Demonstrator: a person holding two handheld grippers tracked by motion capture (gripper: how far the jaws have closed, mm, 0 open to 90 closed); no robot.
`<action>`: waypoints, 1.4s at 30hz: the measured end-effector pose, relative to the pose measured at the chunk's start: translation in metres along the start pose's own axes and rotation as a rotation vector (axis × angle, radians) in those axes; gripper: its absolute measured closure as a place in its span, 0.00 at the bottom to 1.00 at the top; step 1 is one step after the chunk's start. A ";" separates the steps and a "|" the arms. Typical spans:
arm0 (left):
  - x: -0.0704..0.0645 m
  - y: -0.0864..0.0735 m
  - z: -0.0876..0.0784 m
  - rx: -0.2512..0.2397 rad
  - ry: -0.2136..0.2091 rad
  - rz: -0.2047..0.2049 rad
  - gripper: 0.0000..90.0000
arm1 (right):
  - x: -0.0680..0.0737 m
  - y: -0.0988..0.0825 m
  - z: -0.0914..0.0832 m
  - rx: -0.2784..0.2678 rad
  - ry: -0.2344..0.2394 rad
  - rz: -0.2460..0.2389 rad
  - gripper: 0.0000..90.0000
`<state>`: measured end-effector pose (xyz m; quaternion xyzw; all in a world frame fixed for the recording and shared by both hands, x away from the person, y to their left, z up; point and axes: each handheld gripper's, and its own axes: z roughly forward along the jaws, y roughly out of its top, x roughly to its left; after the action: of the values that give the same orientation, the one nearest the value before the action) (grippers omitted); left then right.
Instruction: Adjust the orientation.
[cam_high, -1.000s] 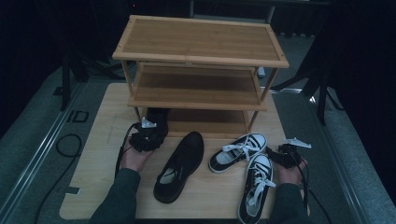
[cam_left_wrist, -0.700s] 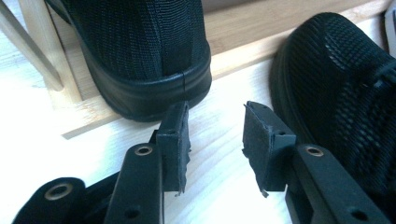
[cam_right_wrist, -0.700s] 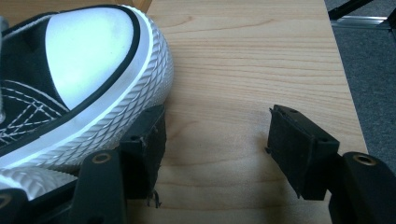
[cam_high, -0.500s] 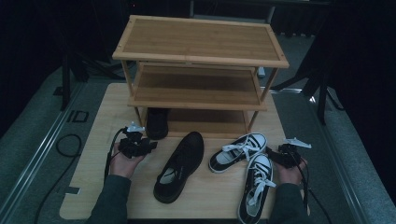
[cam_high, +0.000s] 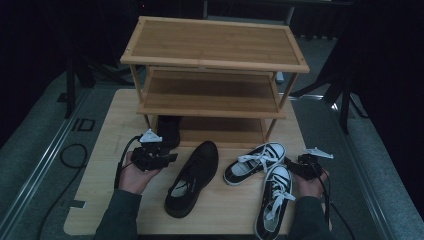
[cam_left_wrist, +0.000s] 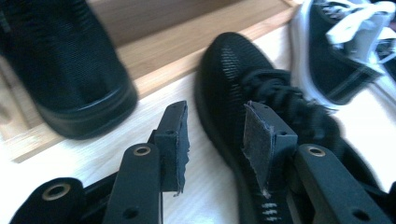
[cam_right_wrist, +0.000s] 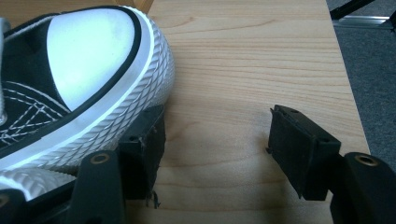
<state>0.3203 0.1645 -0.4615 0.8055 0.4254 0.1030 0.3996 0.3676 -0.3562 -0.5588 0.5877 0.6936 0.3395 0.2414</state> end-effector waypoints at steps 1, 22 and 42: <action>-0.002 0.001 -0.001 -0.001 -0.007 0.001 0.66 | 0.000 0.000 0.000 0.000 0.000 0.000 0.40; -0.041 0.011 -0.010 0.092 -0.076 0.132 0.67 | 0.000 0.000 0.000 -0.001 0.000 0.000 0.40; -0.043 0.004 0.016 0.206 -0.043 0.132 0.80 | 0.000 0.000 0.000 -0.001 0.000 -0.001 0.40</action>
<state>0.3040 0.1220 -0.4617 0.8706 0.3711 0.0672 0.3160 0.3677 -0.3563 -0.5588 0.5871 0.6939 0.3396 0.2417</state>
